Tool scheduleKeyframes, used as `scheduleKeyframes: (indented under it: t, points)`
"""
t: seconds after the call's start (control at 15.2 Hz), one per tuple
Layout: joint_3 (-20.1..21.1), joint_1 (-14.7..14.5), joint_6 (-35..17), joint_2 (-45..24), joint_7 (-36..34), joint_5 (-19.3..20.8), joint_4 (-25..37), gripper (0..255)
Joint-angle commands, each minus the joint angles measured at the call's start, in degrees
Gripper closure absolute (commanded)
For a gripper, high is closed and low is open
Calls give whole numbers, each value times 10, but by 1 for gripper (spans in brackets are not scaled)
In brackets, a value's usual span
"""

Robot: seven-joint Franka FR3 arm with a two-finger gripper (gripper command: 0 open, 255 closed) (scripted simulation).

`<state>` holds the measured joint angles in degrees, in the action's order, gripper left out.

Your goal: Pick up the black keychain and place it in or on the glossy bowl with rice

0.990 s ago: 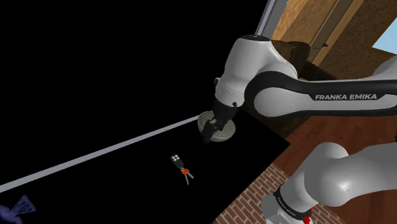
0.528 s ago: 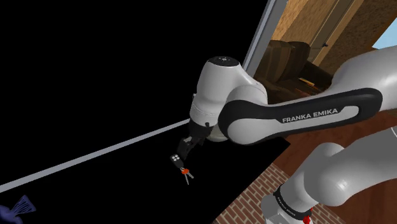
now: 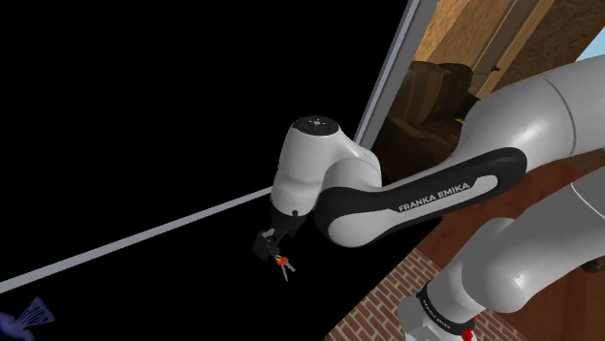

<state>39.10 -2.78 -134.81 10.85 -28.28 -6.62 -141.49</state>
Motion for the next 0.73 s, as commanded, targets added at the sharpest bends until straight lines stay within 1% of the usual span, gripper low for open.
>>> scheduleKeyframes:
  t: [0.0,0.59,0.66]
  points:
    - [4,3,-17,-14,-8,10,-5,0]
    - [5,4,-22,-18,-10,13,-6,0]
    - [5,4,-22,-18,-10,13,-6,255]
